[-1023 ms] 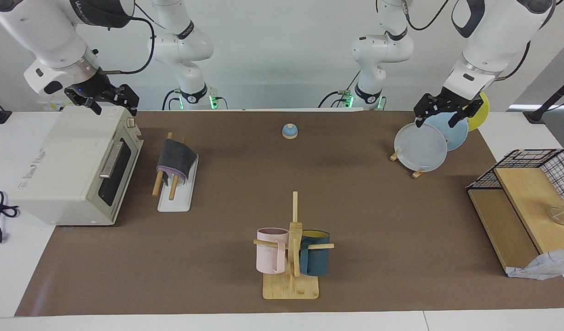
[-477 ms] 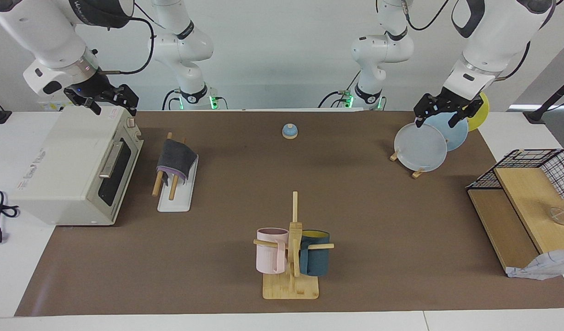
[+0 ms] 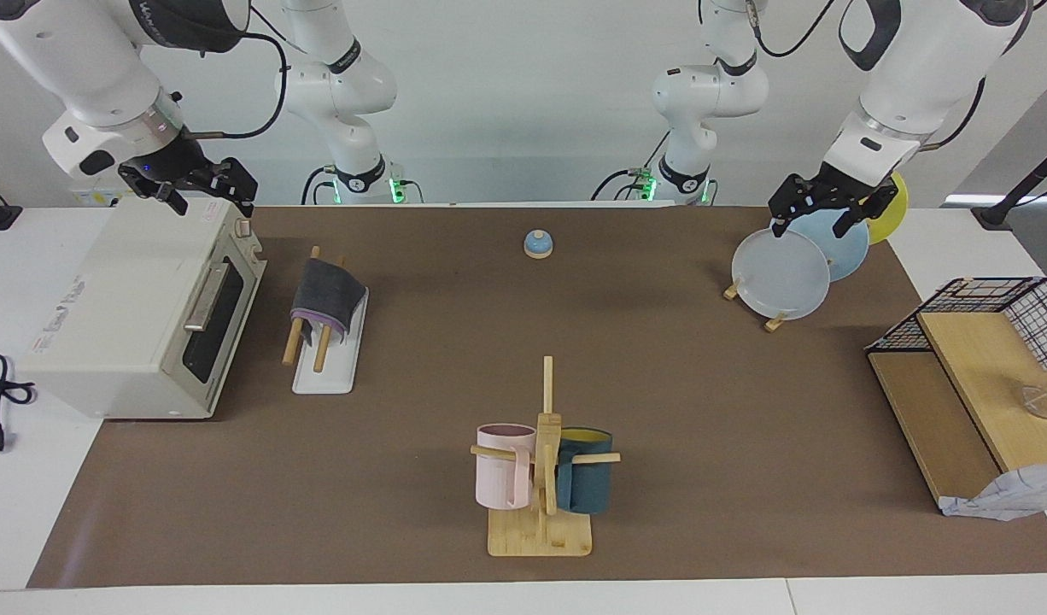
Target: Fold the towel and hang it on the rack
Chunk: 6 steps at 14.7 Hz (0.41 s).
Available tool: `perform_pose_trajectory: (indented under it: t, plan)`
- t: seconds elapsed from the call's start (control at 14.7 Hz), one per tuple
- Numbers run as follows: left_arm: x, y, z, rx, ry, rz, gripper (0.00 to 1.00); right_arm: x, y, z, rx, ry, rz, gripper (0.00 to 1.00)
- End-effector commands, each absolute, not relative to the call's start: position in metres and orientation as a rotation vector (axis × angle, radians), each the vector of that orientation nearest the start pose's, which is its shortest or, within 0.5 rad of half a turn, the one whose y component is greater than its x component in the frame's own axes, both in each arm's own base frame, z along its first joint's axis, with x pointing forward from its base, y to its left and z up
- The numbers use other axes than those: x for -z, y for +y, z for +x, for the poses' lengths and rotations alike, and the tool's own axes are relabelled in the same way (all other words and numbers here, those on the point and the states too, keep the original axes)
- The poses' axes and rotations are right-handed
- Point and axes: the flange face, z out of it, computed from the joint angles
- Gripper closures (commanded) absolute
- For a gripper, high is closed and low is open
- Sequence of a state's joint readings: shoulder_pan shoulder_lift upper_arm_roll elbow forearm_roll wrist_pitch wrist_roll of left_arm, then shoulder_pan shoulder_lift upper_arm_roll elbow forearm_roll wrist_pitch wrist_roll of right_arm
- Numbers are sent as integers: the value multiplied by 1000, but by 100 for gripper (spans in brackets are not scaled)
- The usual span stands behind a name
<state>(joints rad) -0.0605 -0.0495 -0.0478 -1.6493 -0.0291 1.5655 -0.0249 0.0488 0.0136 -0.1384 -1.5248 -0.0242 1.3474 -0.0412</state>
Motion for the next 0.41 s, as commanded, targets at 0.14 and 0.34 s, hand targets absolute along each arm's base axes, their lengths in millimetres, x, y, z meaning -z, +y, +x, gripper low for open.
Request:
perform_pose_trajectory:
  t: [0.14, 0.34]
  plan:
    - [-618, -59, 531, -47, 138, -3174, 0, -620, -50, 533, -283, 99, -3144, 0]
    - [-618, -59, 531, -47, 138, -3174, 0, -620, -49, 533, -283, 97, -3145, 0]
